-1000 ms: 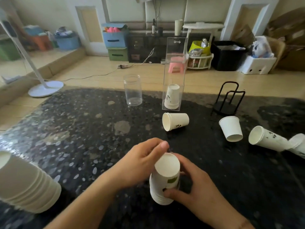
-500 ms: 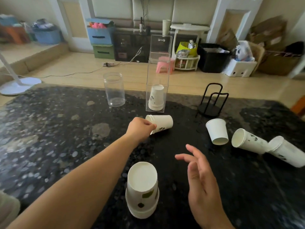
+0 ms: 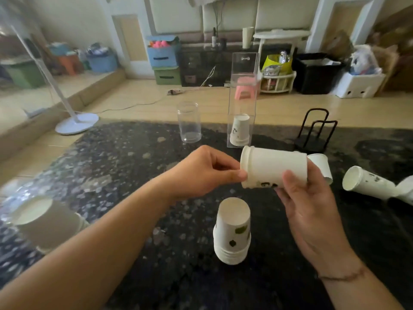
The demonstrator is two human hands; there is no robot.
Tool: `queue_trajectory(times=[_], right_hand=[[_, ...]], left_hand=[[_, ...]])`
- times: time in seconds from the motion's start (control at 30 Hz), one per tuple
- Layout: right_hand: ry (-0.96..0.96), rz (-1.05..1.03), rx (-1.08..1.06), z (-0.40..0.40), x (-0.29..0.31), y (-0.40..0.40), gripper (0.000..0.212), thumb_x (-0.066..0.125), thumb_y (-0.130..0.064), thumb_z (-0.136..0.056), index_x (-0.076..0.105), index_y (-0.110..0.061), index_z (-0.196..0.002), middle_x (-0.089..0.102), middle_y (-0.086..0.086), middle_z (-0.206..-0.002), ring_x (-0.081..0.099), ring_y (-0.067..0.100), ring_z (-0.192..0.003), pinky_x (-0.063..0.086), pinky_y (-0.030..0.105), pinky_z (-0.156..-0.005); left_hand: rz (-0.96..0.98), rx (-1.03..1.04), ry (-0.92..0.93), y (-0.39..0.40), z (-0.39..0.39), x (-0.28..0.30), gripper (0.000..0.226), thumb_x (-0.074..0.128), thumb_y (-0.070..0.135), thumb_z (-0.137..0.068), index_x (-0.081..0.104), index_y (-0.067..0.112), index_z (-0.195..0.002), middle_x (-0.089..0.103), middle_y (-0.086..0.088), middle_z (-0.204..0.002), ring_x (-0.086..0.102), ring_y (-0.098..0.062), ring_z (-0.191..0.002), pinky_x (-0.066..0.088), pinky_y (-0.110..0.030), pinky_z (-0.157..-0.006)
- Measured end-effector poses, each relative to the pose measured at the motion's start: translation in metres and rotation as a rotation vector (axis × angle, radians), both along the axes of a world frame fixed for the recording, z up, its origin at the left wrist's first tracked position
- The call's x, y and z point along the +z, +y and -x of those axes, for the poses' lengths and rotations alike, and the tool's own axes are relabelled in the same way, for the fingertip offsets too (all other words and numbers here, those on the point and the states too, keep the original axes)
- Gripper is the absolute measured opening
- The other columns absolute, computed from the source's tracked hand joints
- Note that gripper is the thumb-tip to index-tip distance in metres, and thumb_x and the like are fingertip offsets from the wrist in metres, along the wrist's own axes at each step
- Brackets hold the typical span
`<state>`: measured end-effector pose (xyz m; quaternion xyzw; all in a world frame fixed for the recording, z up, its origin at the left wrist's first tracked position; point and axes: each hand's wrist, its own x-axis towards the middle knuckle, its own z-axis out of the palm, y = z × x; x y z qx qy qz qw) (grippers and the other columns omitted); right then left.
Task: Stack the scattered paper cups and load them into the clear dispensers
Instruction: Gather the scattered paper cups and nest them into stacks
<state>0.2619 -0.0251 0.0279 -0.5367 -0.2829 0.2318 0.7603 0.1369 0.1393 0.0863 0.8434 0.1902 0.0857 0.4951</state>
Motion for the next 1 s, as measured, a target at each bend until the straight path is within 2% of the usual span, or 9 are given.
queue_trajectory(times=[0.13, 0.27, 0.37, 0.43, 0.53, 0.67, 0.8, 0.9, 1.0], right_hand=[[-0.228, 0.025, -0.055, 0.032, 0.017, -0.013, 0.066, 0.075, -0.039, -0.066, 0.051, -0.035, -0.126, 0.061, -0.02, -0.112, 0.062, 0.004, -0.106, 0.054, 0.016, -0.075], [-0.542, 0.154, -0.052, 0.046, 0.026, -0.017, 0.068, 0.081, -0.037, -0.074, 0.045, -0.042, -0.131, 0.055, -0.024, -0.115, 0.055, 0.002, -0.11, 0.052, 0.018, -0.083], [-0.65, 0.265, -0.051, 0.046, 0.037, -0.018, 0.086, 0.08, -0.033, -0.071, 0.03, -0.044, -0.141, 0.051, -0.02, -0.115, 0.05, -0.007, -0.107, 0.04, 0.003, -0.084], [-0.688, 0.365, -0.023, 0.049, 0.042, -0.017, 0.092, 0.079, -0.037, -0.069, 0.023, -0.051, -0.141, 0.05, -0.016, -0.114, 0.048, -0.009, -0.105, 0.038, 0.001, -0.08], [-0.754, 0.571, 0.055, 0.052, 0.034, -0.011, 0.091, 0.077, -0.044, -0.073, 0.019, -0.05, -0.143, 0.047, -0.008, -0.119, 0.046, -0.002, -0.104, 0.035, 0.007, -0.083], [-0.724, 0.748, 0.123, 0.055, -0.01, -0.003, 0.083, 0.075, -0.054, -0.067, 0.034, -0.039, -0.138, 0.055, -0.003, -0.121, 0.051, 0.019, -0.116, 0.044, 0.037, -0.099], [-0.619, 0.741, 0.21, 0.051, -0.04, -0.009, 0.077, 0.075, -0.059, -0.061, 0.038, -0.05, -0.127, 0.055, -0.017, -0.121, 0.052, 0.007, -0.114, 0.048, 0.035, -0.098], [-0.547, 0.778, 0.278, 0.039, -0.048, -0.023, 0.087, 0.075, -0.06, -0.067, 0.027, -0.053, -0.139, 0.038, -0.026, -0.136, 0.036, -0.003, -0.127, 0.033, 0.029, -0.109], [-0.506, 0.793, 0.22, 0.013, -0.056, -0.034, 0.073, 0.066, -0.052, -0.082, 0.028, -0.047, -0.145, 0.033, -0.022, -0.148, 0.032, 0.0, -0.136, 0.032, 0.032, -0.113]], left_hand=[[-0.079, -0.001, 0.052, -0.007, 0.04, 0.012, 0.02, 0.066, 0.04, -0.091, 0.075, 0.025, -0.099, 0.057, 0.015, -0.058, 0.043, -0.002, -0.051, 0.037, -0.015, -0.052], [-0.198, 0.16, 0.034, -0.016, 0.066, -0.004, 0.053, 0.057, 0.061, -0.082, 0.056, 0.034, -0.127, 0.062, 0.016, -0.095, 0.059, 0.002, -0.074, 0.046, -0.016, -0.064], [-0.15, 0.226, -0.017, -0.032, 0.07, -0.018, 0.056, 0.062, 0.045, -0.09, 0.041, 0.039, -0.142, 0.053, 0.016, -0.123, 0.061, -0.004, -0.103, 0.051, -0.012, -0.073], [-0.176, 0.202, -0.016, -0.042, 0.07, -0.025, 0.053, 0.064, 0.03, -0.094, 0.044, 0.039, -0.142, 0.048, 0.017, -0.129, 0.054, -0.001, -0.113, 0.047, -0.006, -0.079], [-0.219, 0.162, 0.064, -0.049, 0.067, -0.033, 0.054, 0.06, 0.013, -0.092, 0.047, 0.031, -0.142, 0.045, 0.013, -0.138, 0.046, 0.003, -0.116, 0.038, -0.008, -0.091], [-0.216, 0.323, 0.115, -0.057, 0.067, -0.041, 0.075, 0.054, 0.006, -0.087, 0.024, 0.027, -0.153, 0.028, 0.005, -0.155, 0.025, -0.016, -0.142, 0.027, -0.03, -0.115], [-0.461, 0.463, -0.236, -0.087, 0.065, -0.031, 0.076, 0.057, 0.008, -0.08, 0.031, 0.026, -0.149, 0.026, 0.011, -0.149, 0.017, -0.013, -0.141, 0.024, -0.038, -0.118], [-0.656, 0.409, -0.473, -0.111, 0.049, -0.018, 0.066, 0.054, 0.022, -0.078, 0.039, 0.022, -0.142, 0.034, 0.001, -0.145, 0.026, -0.017, -0.137, 0.025, -0.032, -0.116], [-0.694, 0.292, -0.637, -0.13, 0.017, -0.01, 0.06, 0.059, 0.02, -0.078, 0.045, 0.019, -0.137, 0.043, -0.001, -0.138, 0.036, -0.02, -0.131, 0.027, -0.025, -0.112]])
